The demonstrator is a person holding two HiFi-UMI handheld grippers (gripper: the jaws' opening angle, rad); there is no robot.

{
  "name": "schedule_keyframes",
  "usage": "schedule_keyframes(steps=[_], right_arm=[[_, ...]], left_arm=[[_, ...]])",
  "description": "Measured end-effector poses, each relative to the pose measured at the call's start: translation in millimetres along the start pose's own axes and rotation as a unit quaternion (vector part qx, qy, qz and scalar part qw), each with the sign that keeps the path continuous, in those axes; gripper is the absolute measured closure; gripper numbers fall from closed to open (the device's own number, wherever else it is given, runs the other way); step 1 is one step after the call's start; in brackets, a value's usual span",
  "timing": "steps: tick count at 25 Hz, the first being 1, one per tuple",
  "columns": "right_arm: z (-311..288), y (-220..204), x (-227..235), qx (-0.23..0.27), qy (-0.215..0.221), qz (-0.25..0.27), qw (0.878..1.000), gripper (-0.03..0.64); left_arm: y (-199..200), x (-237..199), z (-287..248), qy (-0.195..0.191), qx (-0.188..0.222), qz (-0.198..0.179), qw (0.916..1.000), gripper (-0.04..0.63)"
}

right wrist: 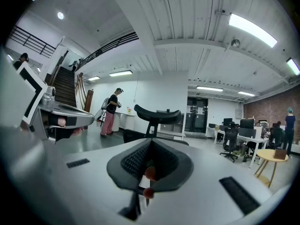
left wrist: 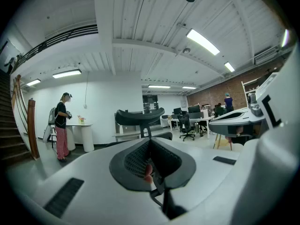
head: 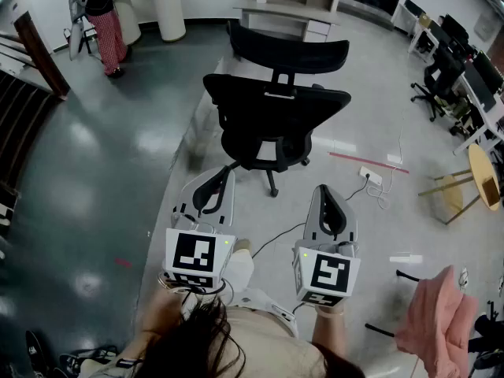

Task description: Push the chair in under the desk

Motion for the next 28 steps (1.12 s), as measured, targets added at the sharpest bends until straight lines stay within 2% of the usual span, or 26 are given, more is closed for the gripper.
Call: schedule_keyframes(steps=[4,8,11,18,28], right_arm=[[-28,-2,0,-0.002,0.003,-0.013,1.000,0.592],[-58,-1,1,-0.006,0.008,-0.016,1.000,0.592],[-82,3,4,-0.005,-0.003,-0.008,1.000,0.592],[-131,10,16,0.000,-0.033,0.013,0.999,0.591],[-162,16,19,0.007,-0.039,0.035,0.999,0.591]], left_arm=[[-6,-12,-28,-0.011,-0.003,-0.017,0.9998,0.583],[-13,-27,-54,-0.004,-0.009,-0.038,0.9992,0.583],[-19,-41,-75,0.000,-0.014,-0.049,0.9987,0.583],[-28,-64,-121,-0.026,-0.007,-0.068,0.9973,0.580],[-35,-79,-162,-0.057,0.003,-0.072,0.9958,0.578]])
Point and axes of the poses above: the fingertips, and each gripper's own axes: z backward along the fingers, x to its right, y out of its top, the point moved 2 cm from there along z, backward along the fingers, and after that the axes turned 14 degrees about -z, right-handed, at the moved point
